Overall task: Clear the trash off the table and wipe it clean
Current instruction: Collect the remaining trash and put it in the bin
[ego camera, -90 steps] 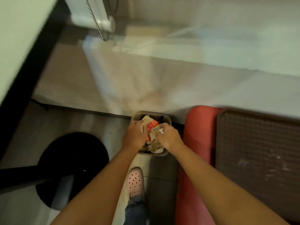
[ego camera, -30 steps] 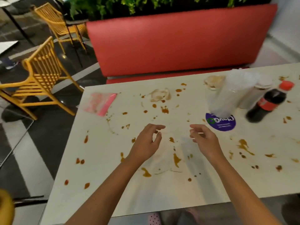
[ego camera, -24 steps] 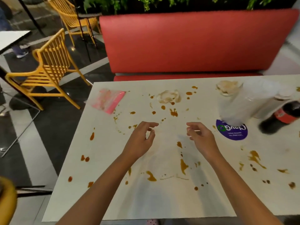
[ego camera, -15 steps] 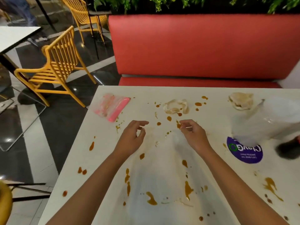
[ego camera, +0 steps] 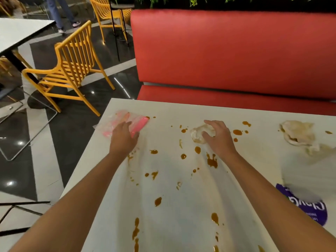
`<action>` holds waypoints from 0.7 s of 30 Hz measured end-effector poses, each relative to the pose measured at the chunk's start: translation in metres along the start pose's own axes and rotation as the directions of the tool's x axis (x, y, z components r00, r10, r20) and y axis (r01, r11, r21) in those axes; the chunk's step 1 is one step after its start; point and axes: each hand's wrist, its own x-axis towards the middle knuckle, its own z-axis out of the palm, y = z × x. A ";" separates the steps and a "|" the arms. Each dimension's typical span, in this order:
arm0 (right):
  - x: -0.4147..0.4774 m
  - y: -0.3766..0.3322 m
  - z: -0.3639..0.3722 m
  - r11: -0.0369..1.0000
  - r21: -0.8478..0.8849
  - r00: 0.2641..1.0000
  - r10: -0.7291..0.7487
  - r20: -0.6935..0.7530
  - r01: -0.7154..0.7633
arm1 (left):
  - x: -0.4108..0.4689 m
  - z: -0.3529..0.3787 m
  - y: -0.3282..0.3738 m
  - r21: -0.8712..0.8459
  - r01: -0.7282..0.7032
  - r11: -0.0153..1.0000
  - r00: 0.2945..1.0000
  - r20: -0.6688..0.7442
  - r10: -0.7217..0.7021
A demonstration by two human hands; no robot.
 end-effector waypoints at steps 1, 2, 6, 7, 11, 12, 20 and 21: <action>0.002 0.002 0.000 1.000 0.007 1.000 0.008 -0.001 -0.008 | 0.007 0.002 -0.005 0.029 0.030 0.999 0.999 0.027 -0.031; 0.004 0.004 0.001 1.000 0.009 1.000 0.013 0.001 -0.014 | 0.013 0.003 -0.010 0.062 0.059 0.996 0.997 0.053 -0.062; 0.009 0.013 -0.001 0.999 -0.042 1.000 0.020 0.011 -0.019 | 0.032 0.009 -0.026 0.168 0.124 0.978 0.986 0.089 -0.140; 0.010 0.015 -0.002 0.998 -0.058 1.000 0.021 0.011 -0.021 | 0.037 0.010 -0.028 0.185 0.134 0.974 0.981 0.114 -0.157; 0.017 0.021 -0.007 0.994 -0.092 0.998 0.054 0.009 -0.053 | 0.048 0.013 -0.031 0.250 0.166 0.954 0.955 0.200 -0.219; 0.019 0.021 -0.006 0.993 -0.096 0.997 0.072 0.012 -0.070 | 0.049 0.014 -0.031 0.262 0.167 0.950 0.956 0.191 -0.221; 0.033 0.020 0.011 0.973 -0.201 0.987 0.136 0.085 -0.116 | 0.042 0.012 -0.018 0.275 0.145 0.950 0.985 0.055 -0.166; 0.034 0.020 0.014 0.970 -0.211 0.985 0.146 0.092 -0.124 | 0.041 0.012 -0.018 0.224 0.164 0.961 0.983 0.045 -0.178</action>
